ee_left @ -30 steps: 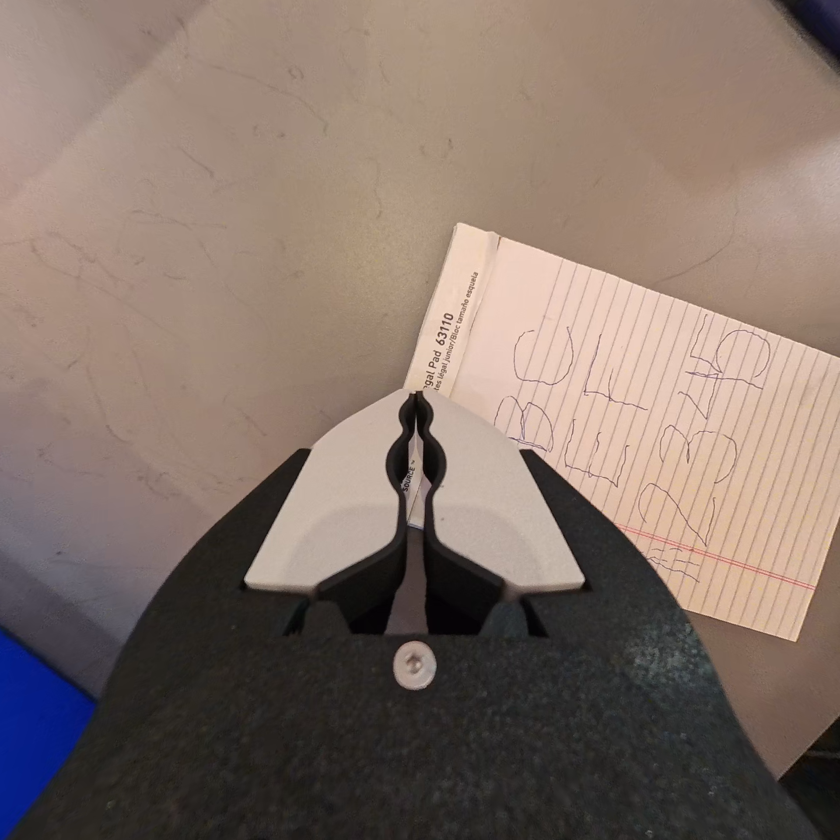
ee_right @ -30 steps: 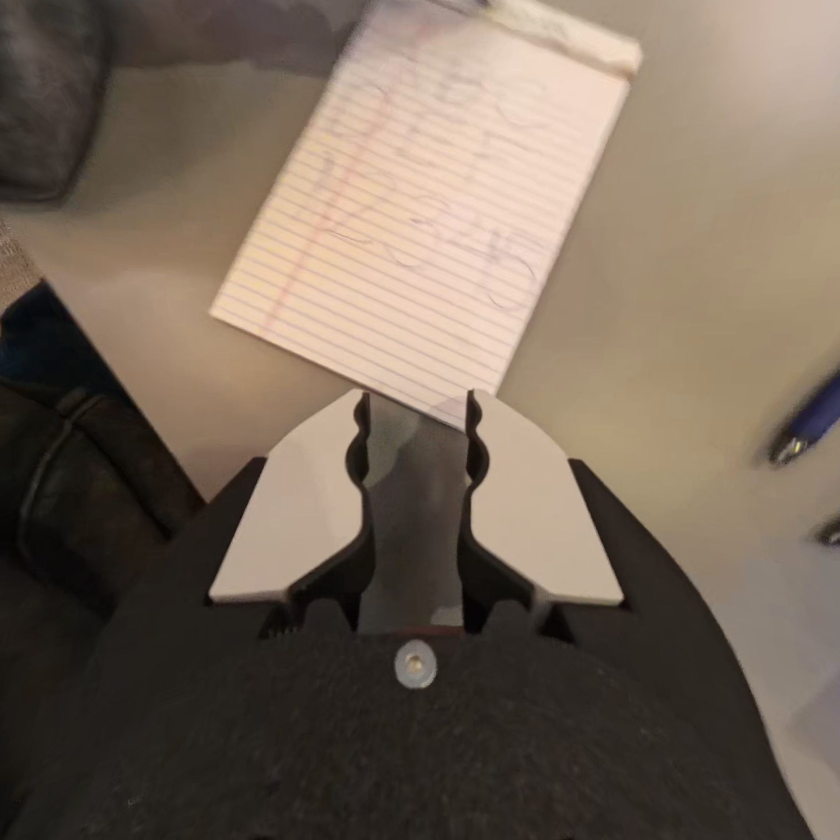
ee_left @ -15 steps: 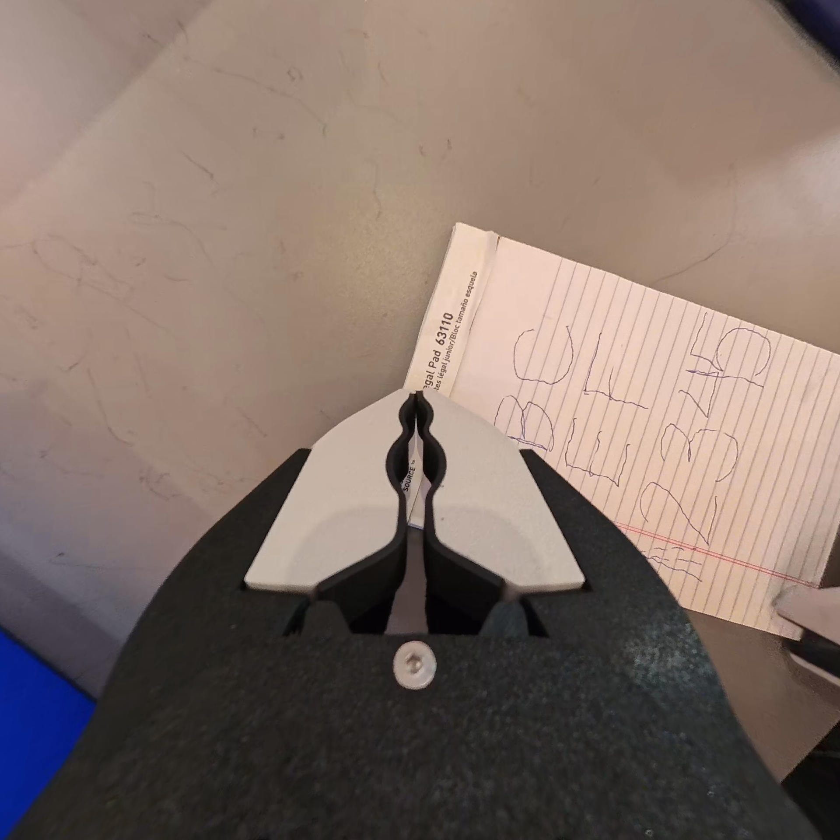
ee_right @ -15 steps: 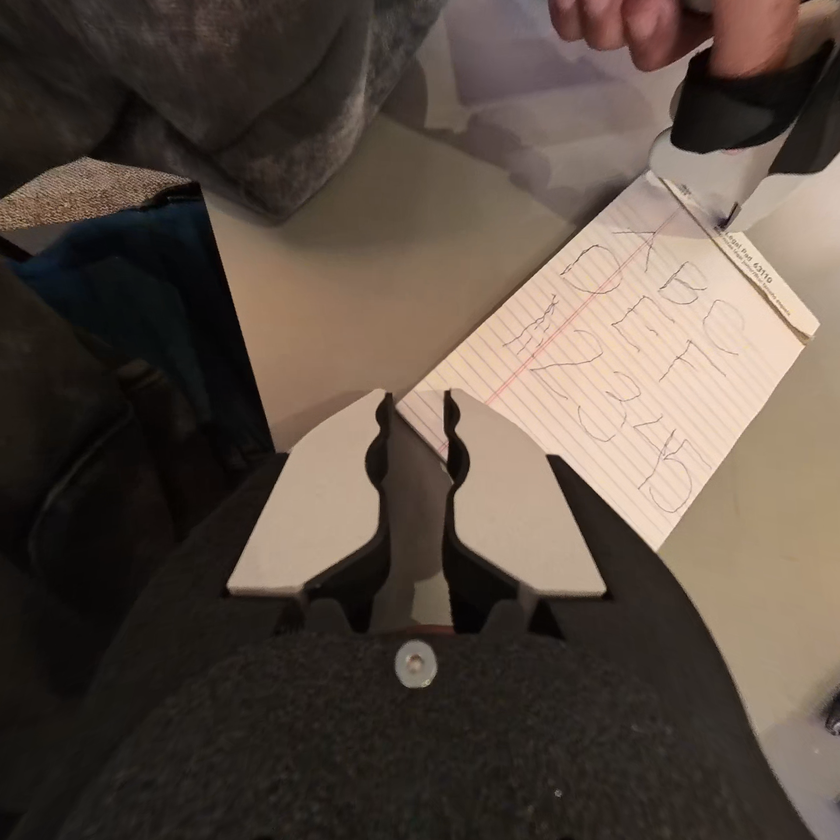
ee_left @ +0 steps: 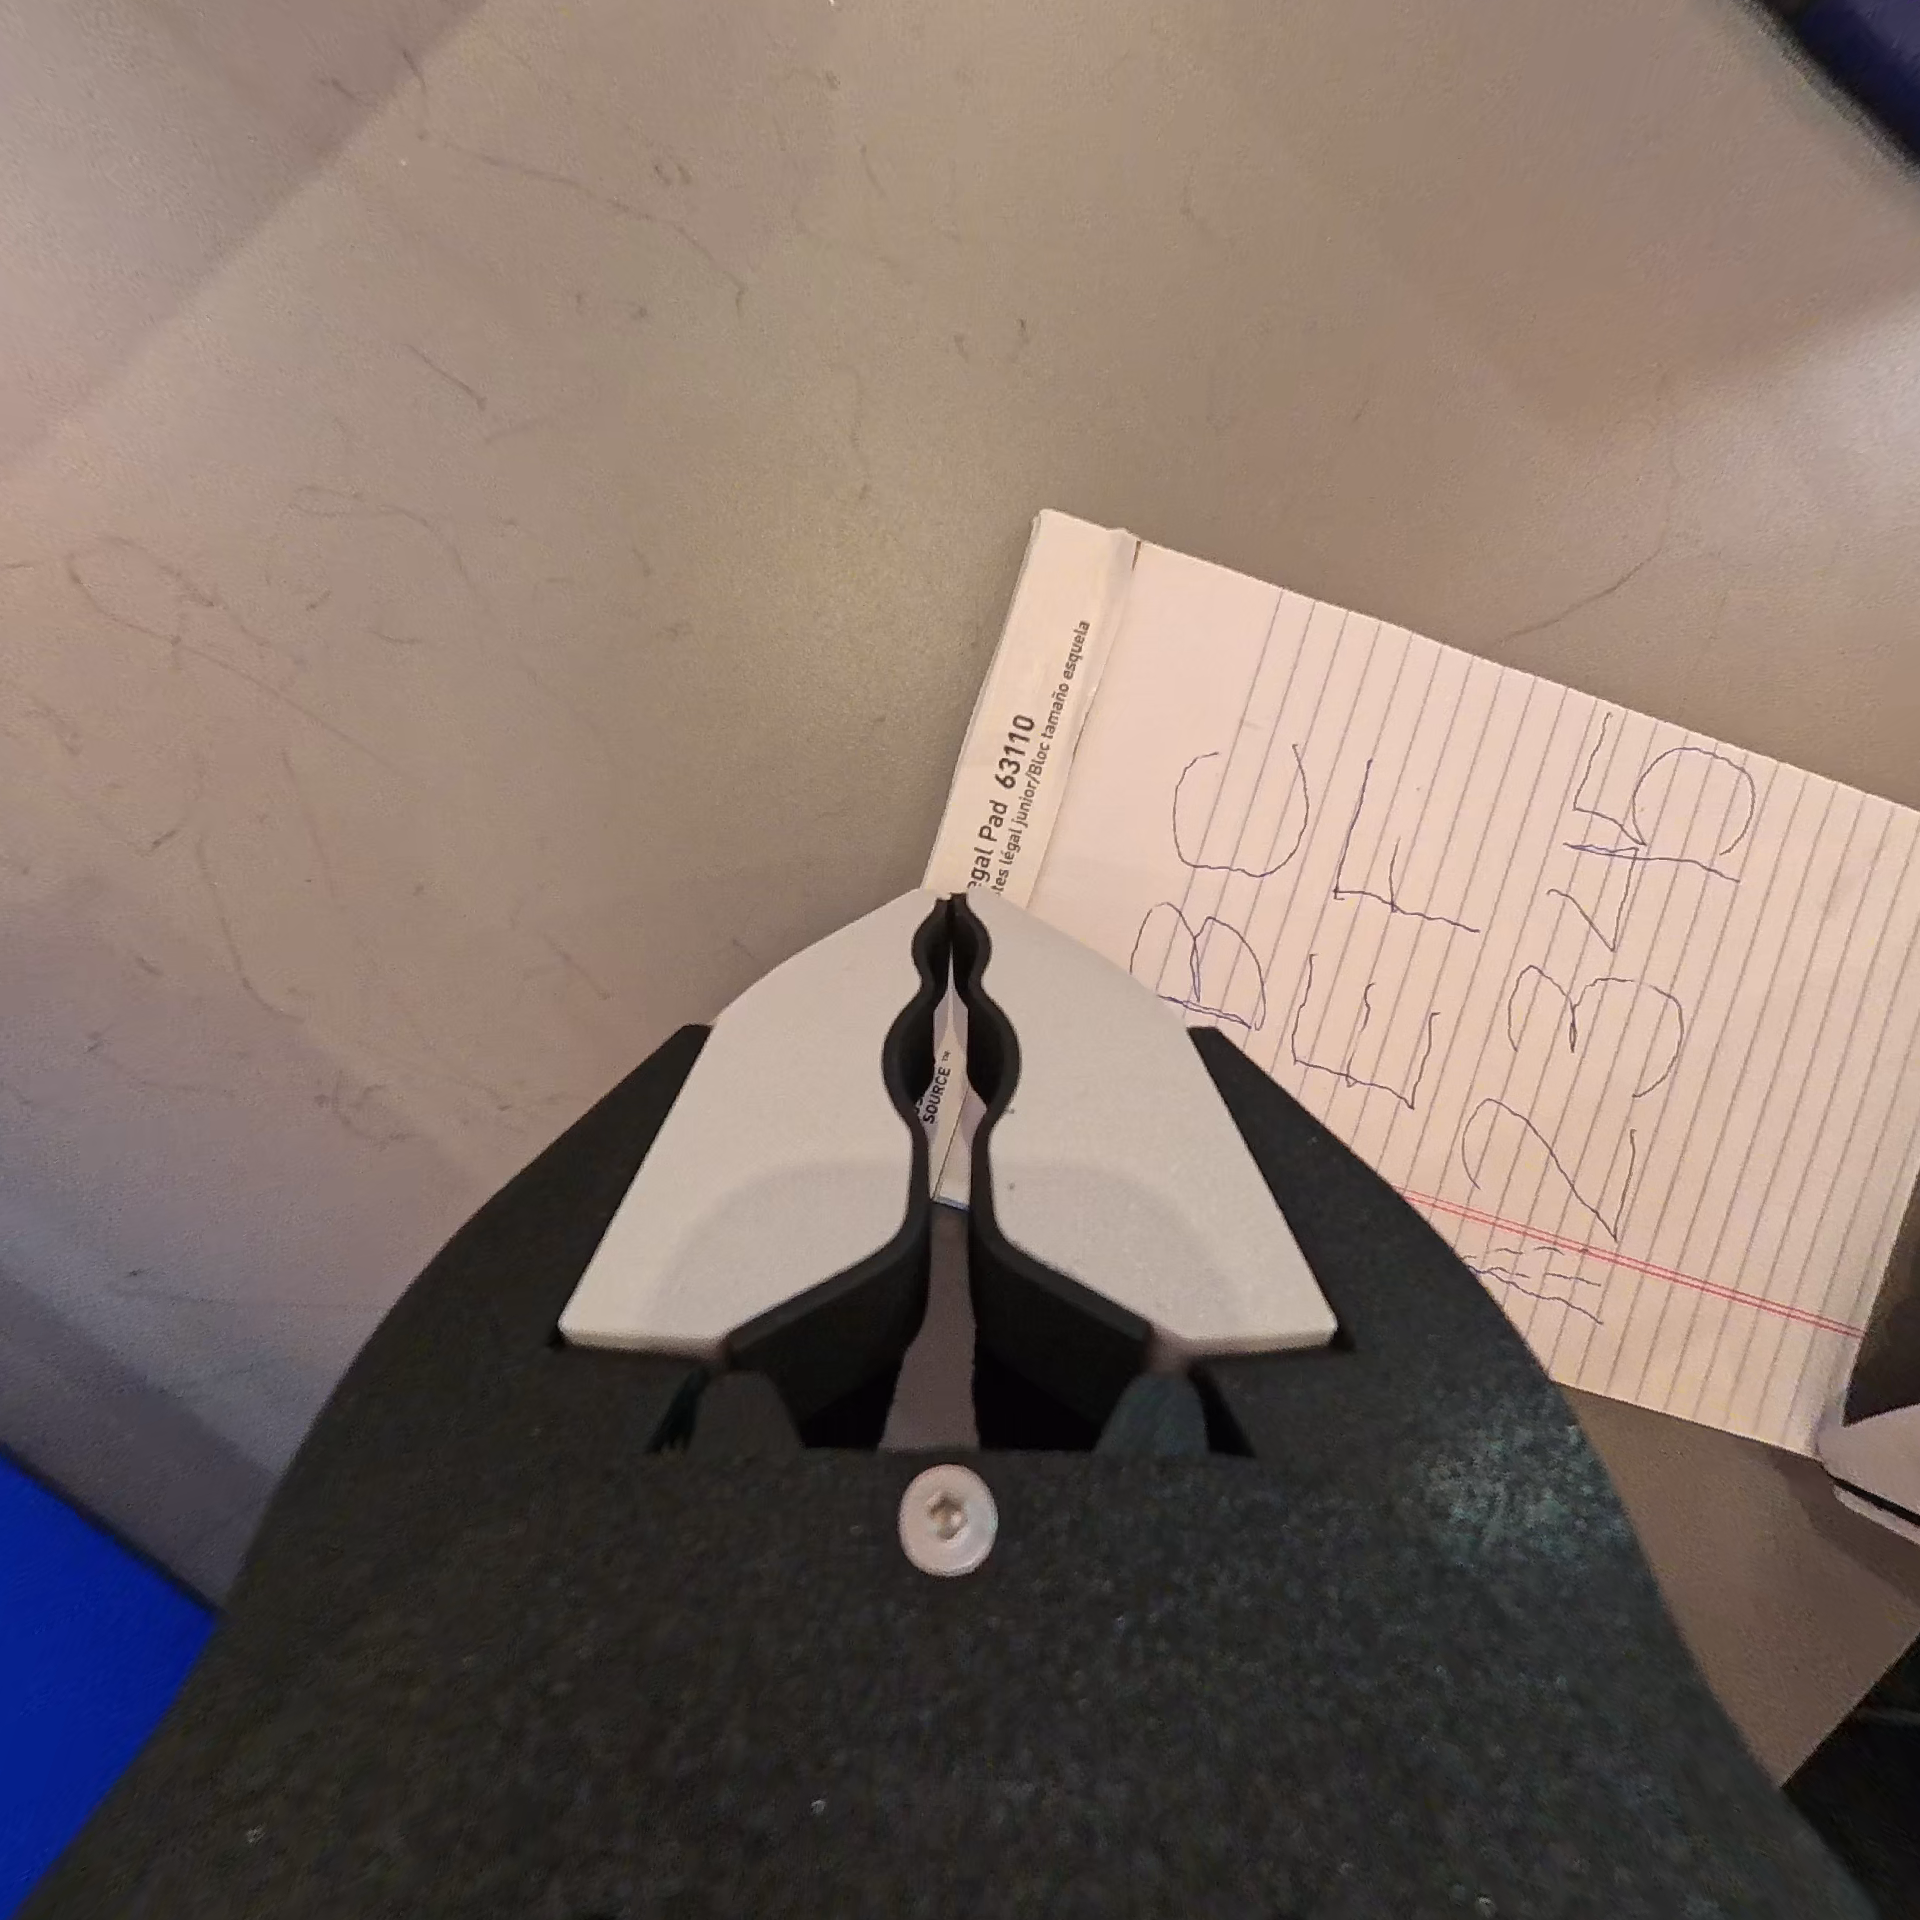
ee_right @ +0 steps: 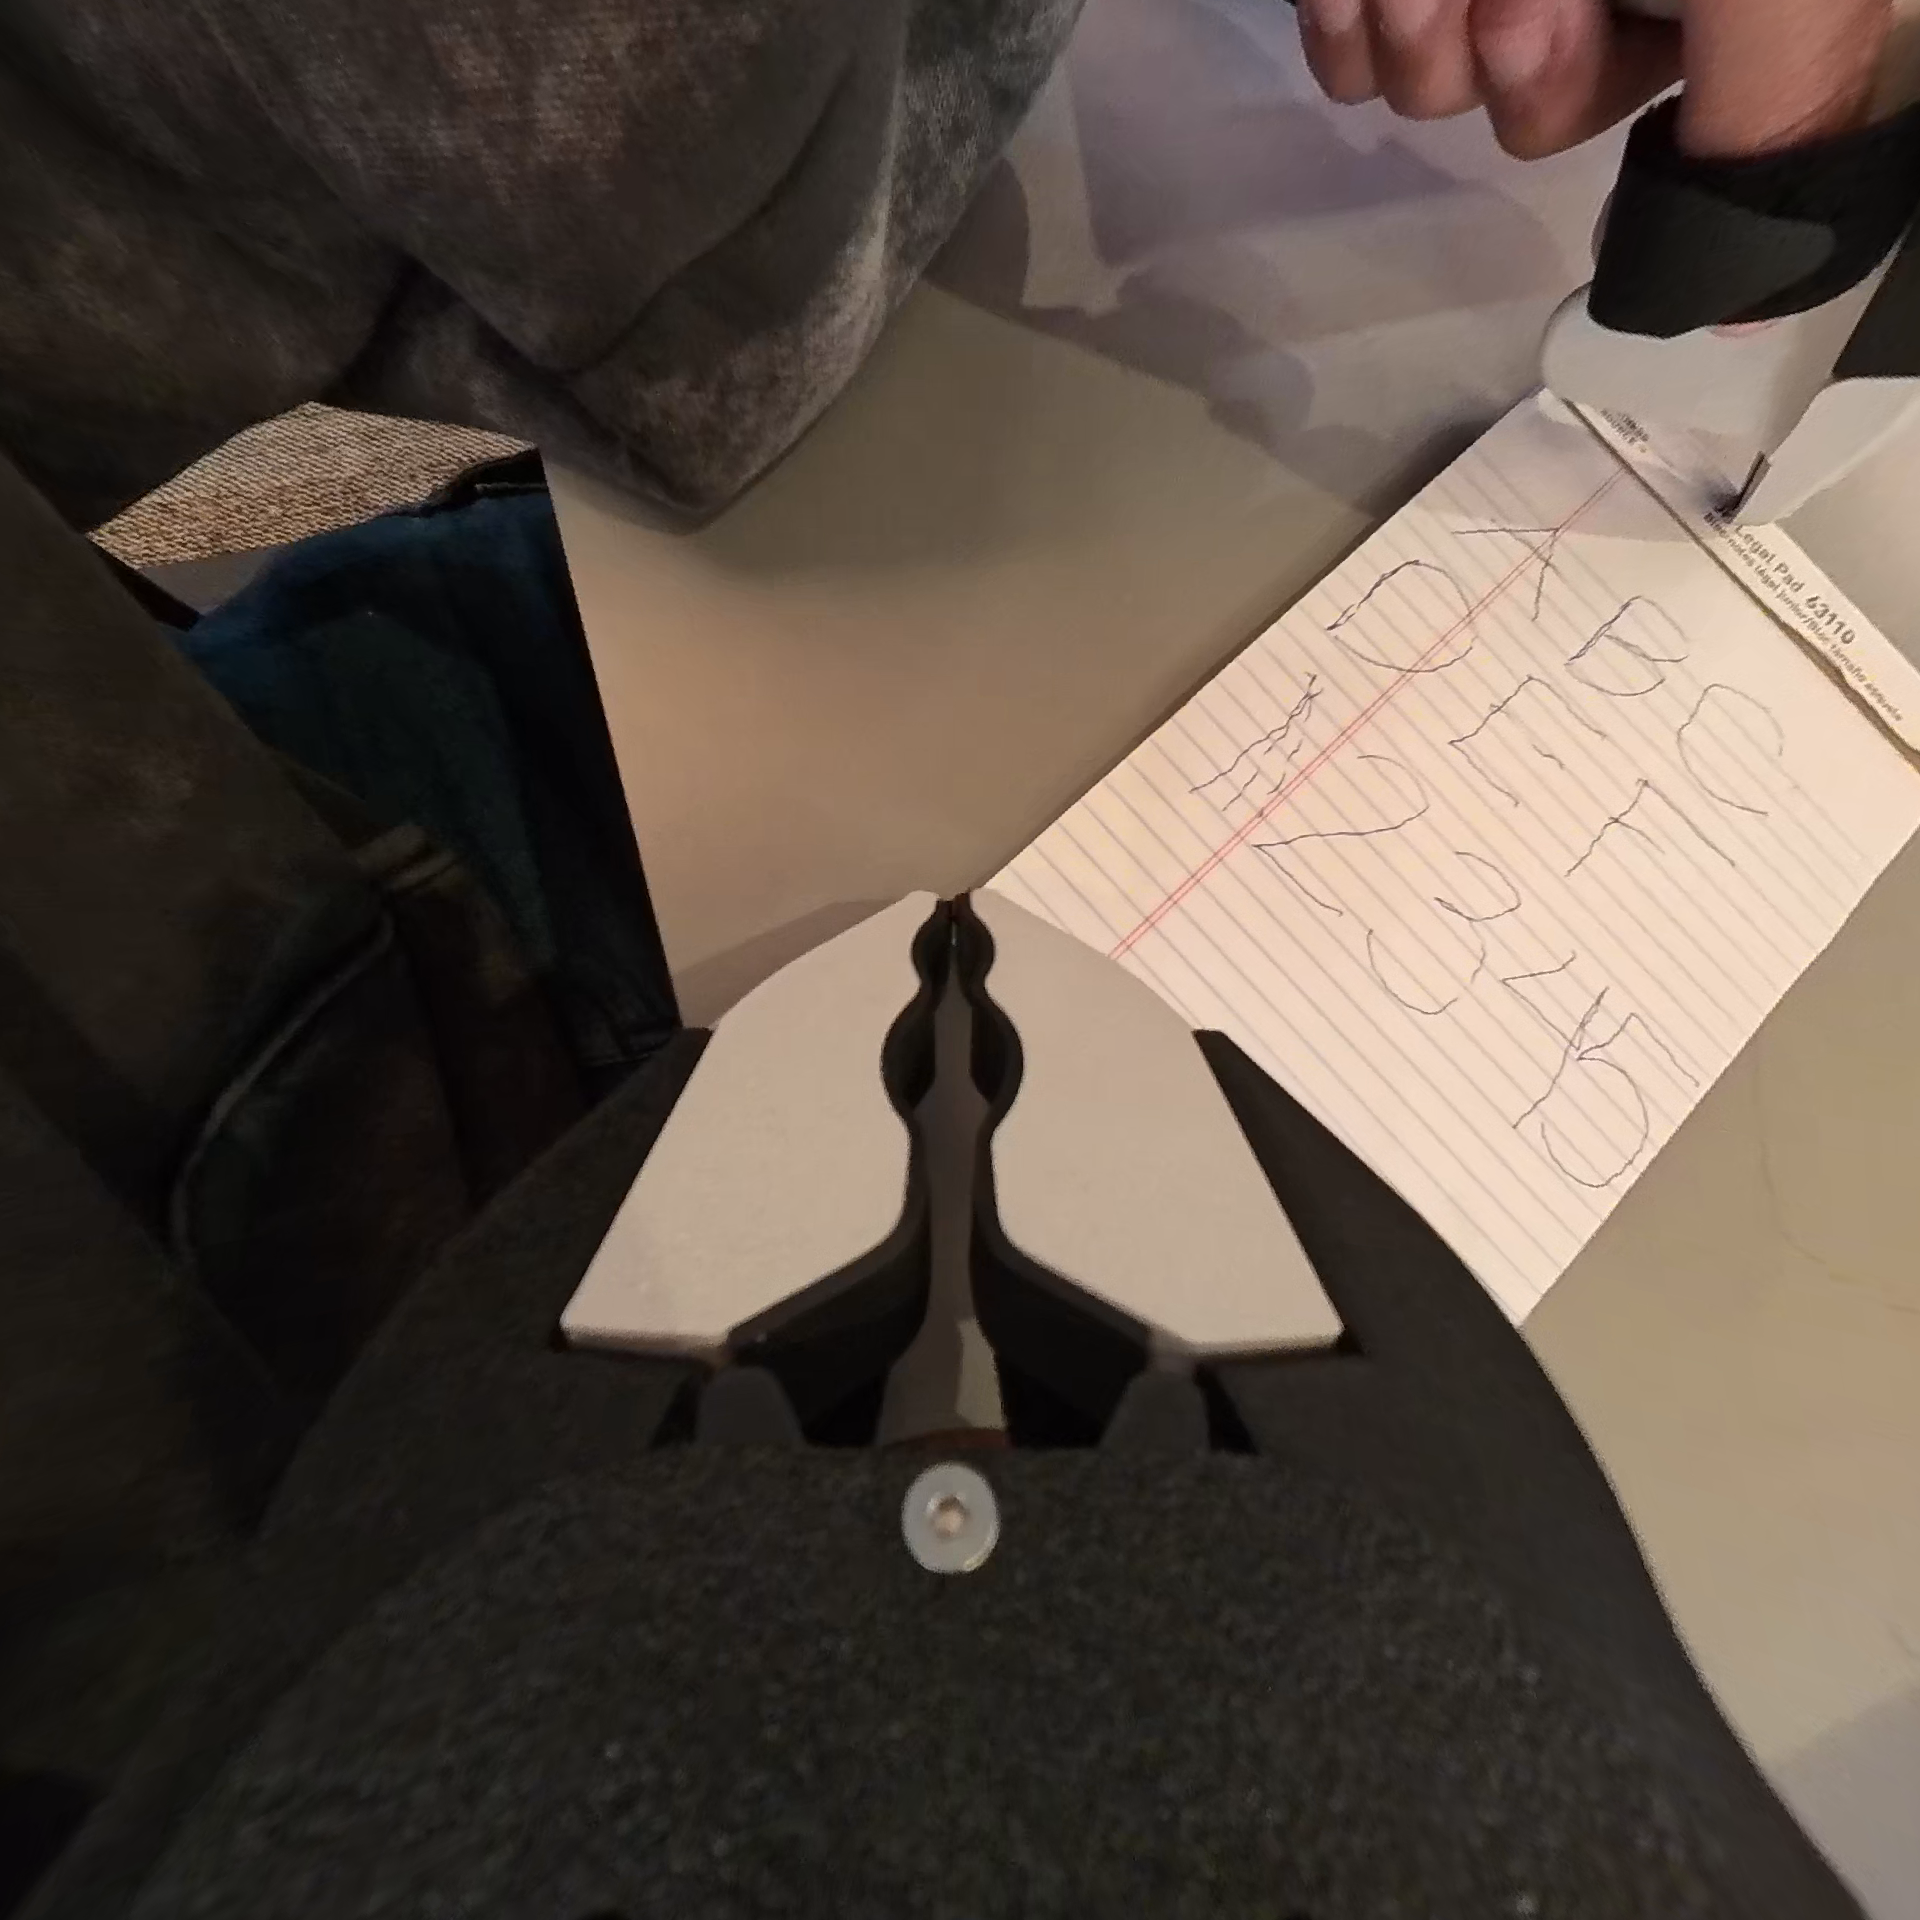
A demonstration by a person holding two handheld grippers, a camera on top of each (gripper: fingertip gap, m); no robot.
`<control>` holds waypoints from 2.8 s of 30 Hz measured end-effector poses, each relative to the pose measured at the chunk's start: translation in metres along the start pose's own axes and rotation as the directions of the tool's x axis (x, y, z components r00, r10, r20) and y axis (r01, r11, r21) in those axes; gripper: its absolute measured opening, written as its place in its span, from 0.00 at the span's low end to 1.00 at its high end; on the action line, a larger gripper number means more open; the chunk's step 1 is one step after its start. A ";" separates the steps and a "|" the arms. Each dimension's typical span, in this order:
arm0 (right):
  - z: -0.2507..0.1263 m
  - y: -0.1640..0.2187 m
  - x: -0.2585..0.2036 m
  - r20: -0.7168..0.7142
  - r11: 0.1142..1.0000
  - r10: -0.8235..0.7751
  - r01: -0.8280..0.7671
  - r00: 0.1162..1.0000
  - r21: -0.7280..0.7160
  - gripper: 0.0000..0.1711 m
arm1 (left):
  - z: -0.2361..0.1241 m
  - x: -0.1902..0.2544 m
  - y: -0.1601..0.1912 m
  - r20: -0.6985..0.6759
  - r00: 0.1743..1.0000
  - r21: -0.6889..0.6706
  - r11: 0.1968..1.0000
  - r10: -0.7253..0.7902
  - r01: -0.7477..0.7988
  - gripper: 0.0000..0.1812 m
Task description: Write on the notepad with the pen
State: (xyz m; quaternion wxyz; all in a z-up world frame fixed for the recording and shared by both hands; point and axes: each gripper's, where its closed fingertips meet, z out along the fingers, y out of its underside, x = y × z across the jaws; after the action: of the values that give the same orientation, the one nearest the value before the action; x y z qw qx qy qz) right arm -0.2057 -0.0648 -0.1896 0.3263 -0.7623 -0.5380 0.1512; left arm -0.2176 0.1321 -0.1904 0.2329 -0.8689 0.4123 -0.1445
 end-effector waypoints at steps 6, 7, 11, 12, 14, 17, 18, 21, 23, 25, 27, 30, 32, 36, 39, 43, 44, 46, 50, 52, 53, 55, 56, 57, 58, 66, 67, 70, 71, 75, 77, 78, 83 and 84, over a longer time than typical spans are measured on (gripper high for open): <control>-0.006 -0.003 0.001 0.021 0.999 0.032 -0.033 0.999 0.034 0.00 | 0.000 0.000 0.000 0.001 1.000 0.001 1.000 0.001 -0.001 0.00; -0.007 -0.004 0.001 0.032 0.998 0.045 -0.046 0.998 0.044 0.00 | 0.000 0.000 0.000 0.000 1.000 0.000 1.000 0.002 -0.002 0.00; -0.013 -0.007 0.005 0.052 0.992 0.088 -0.092 0.995 0.088 0.00 | 0.000 0.000 0.000 -0.002 1.000 0.002 1.000 0.001 -0.001 0.00; -0.015 -0.008 0.006 0.055 0.989 0.101 -0.106 0.993 0.100 0.00 | 0.000 0.000 0.000 -0.003 1.000 0.002 1.000 0.001 -0.001 0.00; -0.021 -0.012 0.012 0.046 0.981 0.128 -0.133 0.991 0.143 0.00 | 0.000 0.000 0.000 -0.004 1.000 0.003 1.000 0.001 -0.001 0.00; -0.026 -0.010 0.025 -0.004 0.976 0.159 -0.157 0.987 0.150 0.00 | 0.000 0.000 0.000 -0.006 1.000 0.003 1.000 0.001 -0.001 0.00; -0.028 -0.011 0.028 -0.018 0.976 0.160 -0.155 0.987 0.155 0.00 | 0.000 0.000 0.000 -0.007 1.000 0.004 1.000 0.001 0.000 0.00; -0.036 -0.011 0.041 -0.084 0.974 0.169 -0.153 0.982 0.168 0.00 | 0.000 0.000 0.000 -0.009 1.000 0.005 1.000 0.000 0.000 0.00; -0.039 -0.011 0.045 -0.090 0.970 0.188 -0.170 0.978 0.175 0.00 | 0.000 0.000 0.000 -0.012 1.000 0.006 1.000 -0.002 0.003 0.00; -0.041 -0.008 0.048 -0.090 0.966 0.209 -0.191 0.974 0.175 0.00 | 0.000 0.000 0.000 -0.015 1.000 0.007 1.000 -0.003 0.003 0.00; -0.043 -0.005 0.053 -0.099 0.956 0.246 -0.226 0.964 0.185 0.00 | 0.000 0.000 0.000 -0.020 1.000 0.008 1.000 -0.006 0.006 0.00; -0.046 -0.001 0.061 -0.090 0.930 0.327 -0.303 0.941 0.210 0.00 | 0.000 0.001 0.000 -0.034 0.999 0.011 1.000 -0.011 0.011 0.00; -0.047 -0.001 0.059 -0.041 0.908 0.367 -0.348 0.930 0.231 0.00 | 0.000 0.002 0.000 -0.038 0.999 0.012 1.000 -0.013 0.013 0.00; -0.045 0.000 0.050 0.086 0.863 0.440 -0.447 0.894 0.234 0.00 | 0.000 0.002 0.001 -0.040 0.999 0.012 1.000 -0.013 0.013 0.00; -0.045 -0.002 0.048 0.193 0.793 0.520 -0.555 0.832 0.252 0.00 | 0.000 0.002 0.001 -0.039 0.999 0.011 1.000 -0.011 0.012 0.00; -0.052 -0.011 0.053 0.278 0.725 0.552 -0.618 0.786 0.304 0.00 | 0.000 0.001 0.001 -0.037 0.999 0.012 1.000 -0.010 0.010 0.00; -0.053 -0.012 0.054 0.282 0.718 0.557 -0.623 0.781 0.310 0.00 | 0.000 0.002 0.001 -0.037 0.999 0.012 1.000 -0.009 0.010 0.00; -0.055 -0.013 0.055 0.285 0.721 0.550 -0.619 0.785 0.313 0.00 | 0.000 0.002 0.000 -0.037 0.999 0.011 1.000 -0.009 0.009 0.00; -0.055 -0.017 0.051 0.326 0.707 0.548 -0.635 0.771 0.312 0.00 | 0.000 0.002 0.000 -0.040 0.999 0.012 1.000 -0.010 0.010 0.00; -0.055 -0.015 0.051 0.318 0.709 0.548 -0.631 0.774 0.315 0.00 | 0.000 0.002 0.000 -0.041 0.999 0.013 1.000 -0.009 0.010 0.00; -0.055 -0.015 0.051 0.324 0.701 0.553 -0.639 0.768 0.317 0.00 | 0.000 0.002 0.000 -0.041 0.999 0.014 1.000 -0.009 0.010 0.00; -0.054 -0.012 0.053 0.295 0.709 0.559 -0.632 0.775 0.314 0.00 | 0.000 0.002 0.000 -0.042 0.999 0.014 1.000 -0.009 0.010 0.00; -0.054 -0.011 0.054 0.281 0.714 0.559 -0.625 0.780 0.314 0.00 | 0.000 0.002 0.000 -0.042 0.999 0.014 1.000 -0.010 0.010 0.00; -0.057 -0.011 0.056 0.271 0.710 0.562 -0.624 0.781 0.327 0.00 | 0.000 0.002 0.000 -0.041 0.999 0.014 1.000 -0.009 0.010 0.00; -0.059 -0.011 0.059 0.272 0.703 0.567 -0.628 0.778 0.333 0.00 | 0.000 0.002 0.000 -0.040 0.999 0.014 1.000 -0.008 0.009 0.00; -0.061 0.004 0.058 0.250 0.752 0.551 -0.603 0.796 0.265 0.03 | 0.000 0.002 0.000 -0.036 0.999 0.014 1.000 -0.008 0.008 0.00; -0.065 0.010 0.063 0.202 0.764 0.551 -0.587 0.810 0.268 0.05 | 0.000 0.002 0.000 -0.035 0.999 0.014 1.000 -0.007 0.008 0.00; -0.074 0.045 0.088 -0.049 0.815 0.562 -0.543 0.826 0.201 0.12 | 0.000 0.002 0.000 -0.035 0.999 0.015 1.000 -0.007 0.007 0.00; -0.074 0.057 0.093 -0.123 0.834 0.548 -0.529 0.828 0.157 0.15 | 0.000 0.002 0.000 -0.036 0.999 0.016 1.000 -0.006 0.007 0.00; -0.060 0.078 0.098 -0.234 0.855 0.514 -0.514 0.825 0.065 0.21 | 0.000 0.002 0.000 -0.049 0.999 0.020 1.000 -0.014 0.015 0.00; -0.052 0.074 0.103 -0.237 0.847 0.529 -0.525 0.815 0.083 0.23 | 0.000 0.002 0.000 -0.049 0.999 0.021 1.000 -0.014 0.015 0.00; -0.050 0.072 0.106 -0.236 0.840 0.540 -0.535 0.808 0.091 0.22 | 0.000 0.002 0.000 -0.046 0.999 0.020 1.000 -0.013 0.014 0.00; -0.039 0.067 0.106 -0.168 0.803 0.594 -0.592 0.787 0.067 0.22 | 0.000 0.002 0.000 -0.026 1.000 0.012 1.000 0.001 -0.001 0.00; -0.039 0.067 0.106 -0.173 0.803 0.594 -0.592 0.785 0.070 0.22 | 0.000 0.002 0.000 -0.026 1.000 0.012 1.000 0.001 -0.001 0.00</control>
State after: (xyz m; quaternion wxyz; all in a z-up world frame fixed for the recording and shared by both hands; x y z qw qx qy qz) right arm -0.0947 0.0059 -0.1916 0.3156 -0.9014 -0.2375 0.1773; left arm -0.2167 0.1306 -0.1901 0.2328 -0.8653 0.4148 -0.1579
